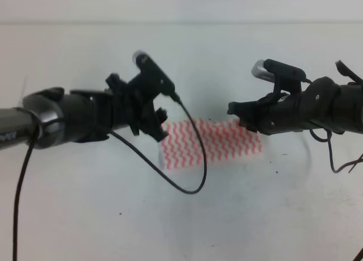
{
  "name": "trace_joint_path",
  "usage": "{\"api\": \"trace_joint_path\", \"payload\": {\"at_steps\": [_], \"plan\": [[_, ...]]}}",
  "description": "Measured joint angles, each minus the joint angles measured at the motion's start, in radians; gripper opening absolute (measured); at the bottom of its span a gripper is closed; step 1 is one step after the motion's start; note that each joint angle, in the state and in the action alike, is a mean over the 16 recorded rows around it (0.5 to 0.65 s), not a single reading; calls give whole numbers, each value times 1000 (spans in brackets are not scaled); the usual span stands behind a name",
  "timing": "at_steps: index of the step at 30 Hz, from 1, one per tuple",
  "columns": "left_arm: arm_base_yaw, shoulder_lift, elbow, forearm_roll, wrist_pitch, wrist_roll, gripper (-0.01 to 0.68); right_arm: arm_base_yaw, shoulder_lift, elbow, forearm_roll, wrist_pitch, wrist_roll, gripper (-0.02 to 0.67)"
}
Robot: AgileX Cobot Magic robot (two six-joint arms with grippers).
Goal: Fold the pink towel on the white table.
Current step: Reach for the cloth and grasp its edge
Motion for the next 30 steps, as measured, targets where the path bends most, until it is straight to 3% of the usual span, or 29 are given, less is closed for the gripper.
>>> {"api": "trace_joint_path", "payload": {"at_steps": [4, 17, 30], "plan": [[0, -8, -18, -1, 9, -48, 301, 0, 0, 0, -2, 0, 0, -17], [0, 57, -27, 0, 98, -107, 24, 0, 4, 0, -8, 2, 1, -17], [0, 66, -26, 1, 88, -97, -3, 0, 4, 0, -10, 1, 1, -17]]}}
